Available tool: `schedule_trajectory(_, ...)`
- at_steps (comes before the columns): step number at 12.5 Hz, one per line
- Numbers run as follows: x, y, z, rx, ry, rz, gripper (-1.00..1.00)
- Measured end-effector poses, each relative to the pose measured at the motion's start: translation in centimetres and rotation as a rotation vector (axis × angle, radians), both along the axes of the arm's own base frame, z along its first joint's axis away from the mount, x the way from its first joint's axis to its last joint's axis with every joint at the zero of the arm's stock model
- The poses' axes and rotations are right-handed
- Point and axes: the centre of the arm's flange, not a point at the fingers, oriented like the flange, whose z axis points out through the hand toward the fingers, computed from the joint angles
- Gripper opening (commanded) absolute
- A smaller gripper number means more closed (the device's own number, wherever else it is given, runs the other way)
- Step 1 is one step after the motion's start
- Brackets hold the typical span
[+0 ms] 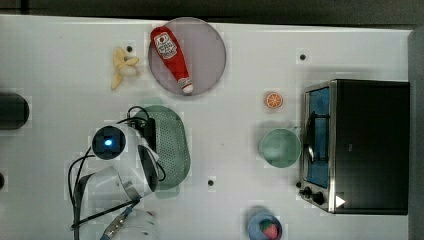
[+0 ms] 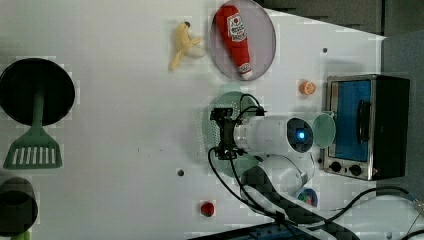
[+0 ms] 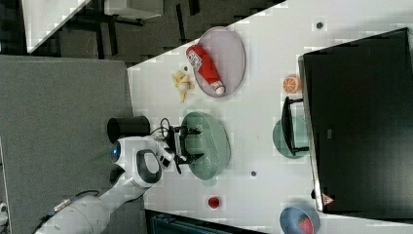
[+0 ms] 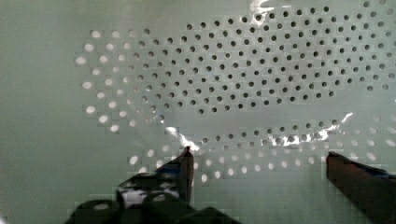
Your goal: Drag strainer right to left.
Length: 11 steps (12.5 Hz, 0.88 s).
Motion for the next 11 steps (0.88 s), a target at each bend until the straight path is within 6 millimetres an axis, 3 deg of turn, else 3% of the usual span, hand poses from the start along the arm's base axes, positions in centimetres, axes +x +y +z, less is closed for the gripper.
schedule_trajectory(2,0.3,1.4,0.2,0.000,-0.009,-0.002,1.00)
schedule_trajectory(6,1.9,6.0,0.5,0.017,-0.015,-0.055,1.00)
schedule_trajectory(11,1.7,11.6,-0.7,0.050,0.006,-0.047,1.00)
